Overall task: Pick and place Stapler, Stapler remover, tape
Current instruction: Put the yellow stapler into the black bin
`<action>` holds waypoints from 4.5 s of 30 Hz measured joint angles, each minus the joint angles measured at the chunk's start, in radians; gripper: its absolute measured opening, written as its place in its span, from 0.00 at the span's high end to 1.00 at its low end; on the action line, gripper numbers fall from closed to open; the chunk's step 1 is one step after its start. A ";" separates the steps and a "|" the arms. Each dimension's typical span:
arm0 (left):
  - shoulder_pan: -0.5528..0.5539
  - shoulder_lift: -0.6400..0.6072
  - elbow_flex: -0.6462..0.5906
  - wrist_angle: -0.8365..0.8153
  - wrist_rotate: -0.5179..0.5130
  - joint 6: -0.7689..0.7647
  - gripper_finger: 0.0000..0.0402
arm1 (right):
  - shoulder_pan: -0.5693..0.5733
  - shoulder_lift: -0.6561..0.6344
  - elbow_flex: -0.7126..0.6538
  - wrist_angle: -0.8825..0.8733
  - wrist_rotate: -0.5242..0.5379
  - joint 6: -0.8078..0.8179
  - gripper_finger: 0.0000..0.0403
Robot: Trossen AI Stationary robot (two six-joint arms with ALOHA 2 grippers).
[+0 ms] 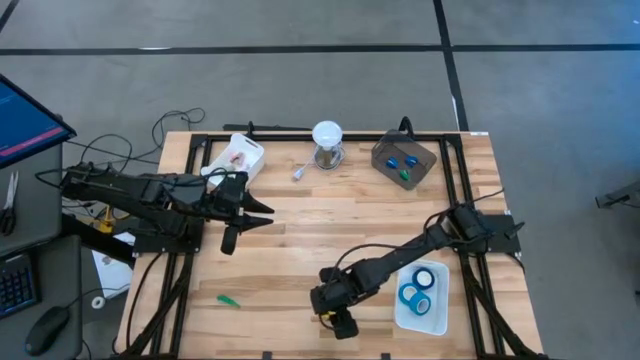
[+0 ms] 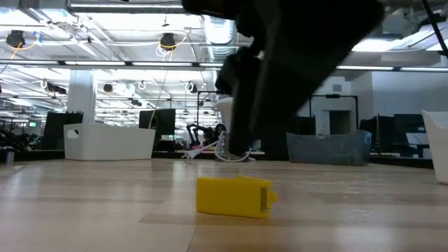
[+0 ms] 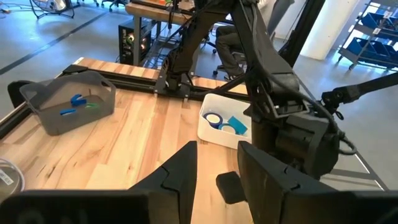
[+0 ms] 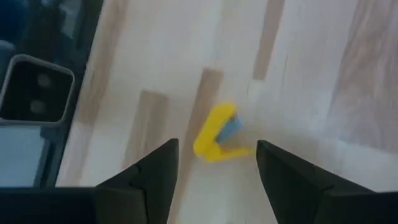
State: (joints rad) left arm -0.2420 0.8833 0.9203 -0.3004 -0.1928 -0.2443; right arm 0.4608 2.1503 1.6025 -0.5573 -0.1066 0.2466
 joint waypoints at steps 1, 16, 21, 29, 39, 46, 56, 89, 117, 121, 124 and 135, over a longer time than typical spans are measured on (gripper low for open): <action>0.000 0.000 0.000 0.000 0.000 0.000 0.73 | -0.002 0.008 0.000 0.007 -0.001 -0.001 0.49; 0.000 0.000 0.000 -0.014 0.000 -0.008 0.73 | -0.015 0.049 -0.001 0.020 -0.020 -0.018 0.52; 0.000 0.000 0.000 -0.016 0.000 -0.008 0.73 | -0.013 0.081 0.001 0.032 -0.074 -0.014 0.51; 0.000 0.000 0.000 -0.018 0.000 -0.008 0.73 | -0.010 0.088 0.003 0.034 -0.075 -0.010 0.59; 0.000 0.000 0.000 -0.018 0.000 -0.008 0.73 | -0.020 0.091 0.001 0.036 -0.077 0.016 0.81; 0.000 0.000 0.000 -0.018 0.000 -0.008 0.73 | -0.020 0.091 0.000 0.041 -0.077 0.055 0.84; 0.000 0.000 0.000 -0.018 0.000 -0.008 0.73 | -0.014 0.102 0.097 -0.066 -0.150 0.088 0.69; 0.000 0.000 0.000 -0.023 0.000 -0.008 0.73 | -0.062 0.094 0.184 -0.109 -0.213 0.492 0.54; 0.000 0.000 0.000 -0.038 0.000 -0.008 0.73 | -0.036 0.097 0.185 -0.178 -0.084 -0.514 0.54; 0.000 0.000 0.000 -0.043 -0.001 -0.008 0.73 | -0.032 0.097 0.185 -0.191 0.031 -0.643 0.53; 0.001 0.000 0.000 -0.043 -0.001 -0.008 0.73 | -0.046 0.097 0.185 -0.191 0.030 -0.710 0.52; 0.001 0.000 0.000 -0.084 -0.015 -0.052 0.73 | -0.059 0.098 0.400 -0.461 -0.028 -0.769 0.51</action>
State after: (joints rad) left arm -0.2409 0.8833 0.9203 -0.3847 -0.2079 -0.2962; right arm 0.4018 2.2486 2.0025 -1.0186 -0.1350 -0.5228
